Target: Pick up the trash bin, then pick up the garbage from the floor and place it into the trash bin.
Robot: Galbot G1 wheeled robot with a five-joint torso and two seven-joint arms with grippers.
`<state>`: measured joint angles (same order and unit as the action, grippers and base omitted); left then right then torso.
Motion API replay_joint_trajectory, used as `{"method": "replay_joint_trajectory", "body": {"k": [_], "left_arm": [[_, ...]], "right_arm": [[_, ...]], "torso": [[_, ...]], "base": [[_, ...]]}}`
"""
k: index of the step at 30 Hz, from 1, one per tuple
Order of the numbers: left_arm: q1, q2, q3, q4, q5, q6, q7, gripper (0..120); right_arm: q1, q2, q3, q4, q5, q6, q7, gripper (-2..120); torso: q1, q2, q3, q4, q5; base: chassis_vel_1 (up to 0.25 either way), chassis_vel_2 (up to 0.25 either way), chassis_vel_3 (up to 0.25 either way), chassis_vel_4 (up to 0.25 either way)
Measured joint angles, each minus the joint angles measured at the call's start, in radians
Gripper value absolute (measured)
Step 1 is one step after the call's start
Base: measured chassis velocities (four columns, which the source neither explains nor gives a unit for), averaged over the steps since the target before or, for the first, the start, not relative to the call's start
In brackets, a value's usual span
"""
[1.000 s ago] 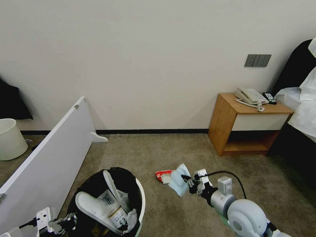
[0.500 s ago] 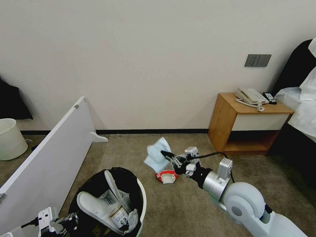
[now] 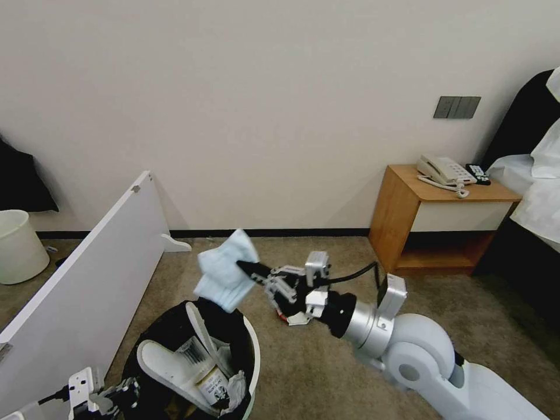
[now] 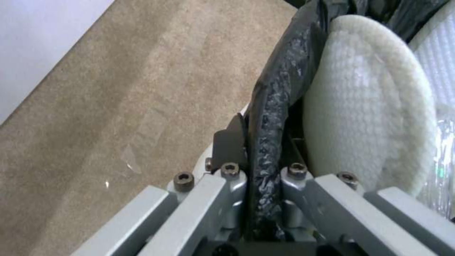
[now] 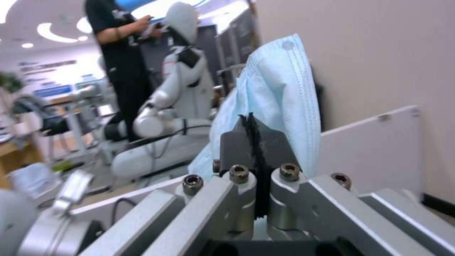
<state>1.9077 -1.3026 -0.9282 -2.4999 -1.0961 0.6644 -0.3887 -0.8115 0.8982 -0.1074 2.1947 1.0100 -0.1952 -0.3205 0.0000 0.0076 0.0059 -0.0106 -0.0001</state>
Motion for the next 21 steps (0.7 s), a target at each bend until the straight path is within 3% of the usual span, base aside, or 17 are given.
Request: {"method": "replay_joint_trajectory", "body": {"k": [21], "left_arm": [[0.007, 0.009, -0.029, 0.000, -0.024, 0.002, -0.001, 2]], "right_arm": [[0.096, 0.003, -0.205, -0.116, -0.071, -0.001, -0.004, 0]], "torso": [[0.000, 0.000, 0.000, -0.0002, 0.0001]], "base": [[0.000, 0.000, 0.000, 0.000]]}}
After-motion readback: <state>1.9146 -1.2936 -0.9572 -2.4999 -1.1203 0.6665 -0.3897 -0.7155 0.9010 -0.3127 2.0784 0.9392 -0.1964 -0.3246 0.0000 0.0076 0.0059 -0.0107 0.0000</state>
